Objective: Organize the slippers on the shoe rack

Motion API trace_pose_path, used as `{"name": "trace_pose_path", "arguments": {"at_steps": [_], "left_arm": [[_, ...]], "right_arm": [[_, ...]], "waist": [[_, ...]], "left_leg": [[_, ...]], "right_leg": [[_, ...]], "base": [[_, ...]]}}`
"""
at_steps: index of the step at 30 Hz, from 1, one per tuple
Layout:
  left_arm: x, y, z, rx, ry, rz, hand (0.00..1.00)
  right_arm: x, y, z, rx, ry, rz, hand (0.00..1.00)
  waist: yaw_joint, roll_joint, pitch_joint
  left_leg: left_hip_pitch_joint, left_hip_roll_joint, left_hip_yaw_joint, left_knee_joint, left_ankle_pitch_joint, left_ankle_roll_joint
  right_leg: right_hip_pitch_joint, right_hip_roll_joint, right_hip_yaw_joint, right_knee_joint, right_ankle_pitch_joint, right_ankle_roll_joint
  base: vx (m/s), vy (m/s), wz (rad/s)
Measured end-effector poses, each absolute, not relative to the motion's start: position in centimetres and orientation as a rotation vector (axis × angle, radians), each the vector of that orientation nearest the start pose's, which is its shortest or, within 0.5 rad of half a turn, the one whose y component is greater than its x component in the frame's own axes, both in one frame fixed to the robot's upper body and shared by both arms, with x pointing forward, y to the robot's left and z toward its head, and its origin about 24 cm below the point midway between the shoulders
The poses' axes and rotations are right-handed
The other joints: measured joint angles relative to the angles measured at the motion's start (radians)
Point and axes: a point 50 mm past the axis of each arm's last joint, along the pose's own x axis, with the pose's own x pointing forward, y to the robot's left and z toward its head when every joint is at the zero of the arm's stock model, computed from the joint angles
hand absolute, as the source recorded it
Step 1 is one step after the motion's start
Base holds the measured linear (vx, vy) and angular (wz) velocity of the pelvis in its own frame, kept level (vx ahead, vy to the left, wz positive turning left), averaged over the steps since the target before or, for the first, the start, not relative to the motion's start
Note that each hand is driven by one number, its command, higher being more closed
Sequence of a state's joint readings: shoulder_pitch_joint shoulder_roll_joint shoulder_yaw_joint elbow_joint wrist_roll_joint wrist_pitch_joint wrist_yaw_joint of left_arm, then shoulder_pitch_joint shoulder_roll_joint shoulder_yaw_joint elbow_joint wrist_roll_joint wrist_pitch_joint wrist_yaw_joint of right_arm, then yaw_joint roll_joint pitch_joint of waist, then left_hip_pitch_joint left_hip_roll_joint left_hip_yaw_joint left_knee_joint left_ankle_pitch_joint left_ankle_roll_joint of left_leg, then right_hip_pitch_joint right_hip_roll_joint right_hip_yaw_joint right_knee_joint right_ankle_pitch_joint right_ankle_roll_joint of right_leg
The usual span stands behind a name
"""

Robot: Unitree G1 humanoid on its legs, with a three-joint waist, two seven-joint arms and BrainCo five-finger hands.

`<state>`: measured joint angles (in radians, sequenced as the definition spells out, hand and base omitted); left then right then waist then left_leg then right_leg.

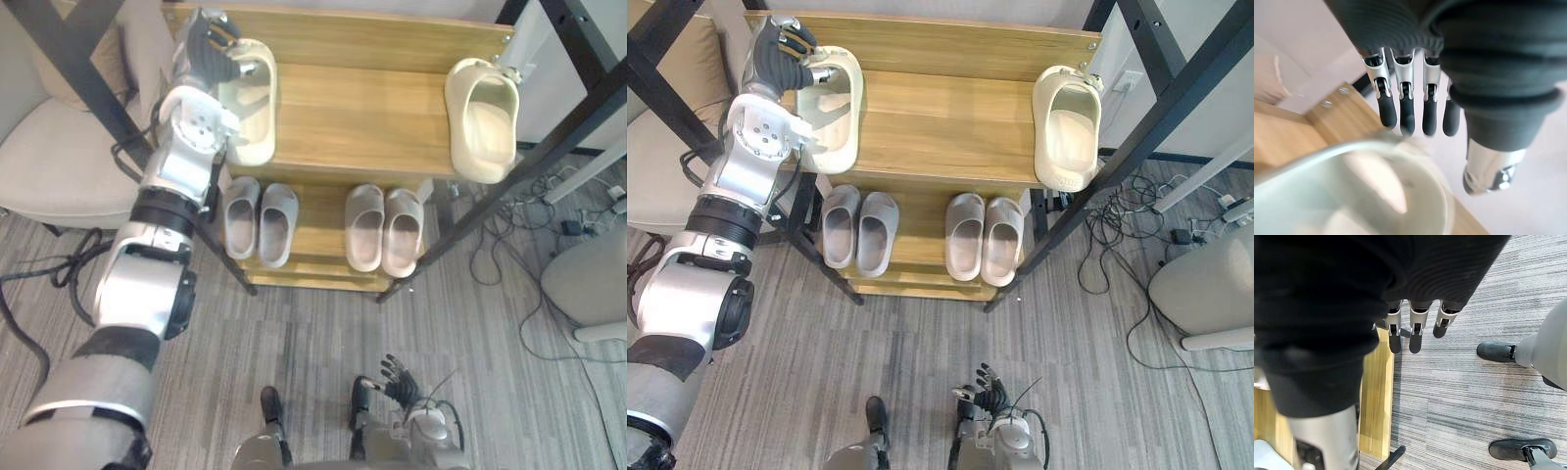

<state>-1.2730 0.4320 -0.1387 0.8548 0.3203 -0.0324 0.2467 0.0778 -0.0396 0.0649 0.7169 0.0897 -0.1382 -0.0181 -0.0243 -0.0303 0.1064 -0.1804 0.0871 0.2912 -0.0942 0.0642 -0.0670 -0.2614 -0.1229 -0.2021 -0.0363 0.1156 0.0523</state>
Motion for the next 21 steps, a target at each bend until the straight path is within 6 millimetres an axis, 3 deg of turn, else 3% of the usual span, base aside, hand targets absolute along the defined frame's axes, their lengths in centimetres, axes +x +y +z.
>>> {"name": "trace_pose_path", "arguments": {"at_steps": [7,8,21], "left_arm": [[40.9,15.6,31.0,0.708,-0.549,0.242,1.0],[40.9,15.5,30.9,0.701,-0.549,0.238,0.0],[40.6,14.4,31.4,0.662,-0.597,0.241,0.0]], "right_arm": [[17.2,-15.5,-11.2,0.036,0.649,-0.03,0.0],[17.2,-15.5,-11.2,0.047,0.649,-0.035,0.0],[17.0,-15.2,-11.3,0.05,0.654,-0.026,0.0]], "waist": [[-0.016,-0.003,-0.002],[-0.017,-0.005,-0.003],[-0.017,-0.024,-0.016]], "left_leg": [[0.002,-0.001,0.004,-0.001,0.0,0.0],[0.003,-0.001,0.004,-0.001,0.0,0.0],[0.004,0.0,0.002,0.0,0.001,0.0]], "right_leg": [[0.001,0.0,-0.002,0.0,0.0,0.0],[0.002,0.0,-0.002,0.0,0.0,0.0],[0.005,0.0,-0.005,0.0,0.003,-0.003]], "base": [[0.0,0.002,-0.01],[0.0,0.0,0.0],[0.0,0.0,0.0]]}}
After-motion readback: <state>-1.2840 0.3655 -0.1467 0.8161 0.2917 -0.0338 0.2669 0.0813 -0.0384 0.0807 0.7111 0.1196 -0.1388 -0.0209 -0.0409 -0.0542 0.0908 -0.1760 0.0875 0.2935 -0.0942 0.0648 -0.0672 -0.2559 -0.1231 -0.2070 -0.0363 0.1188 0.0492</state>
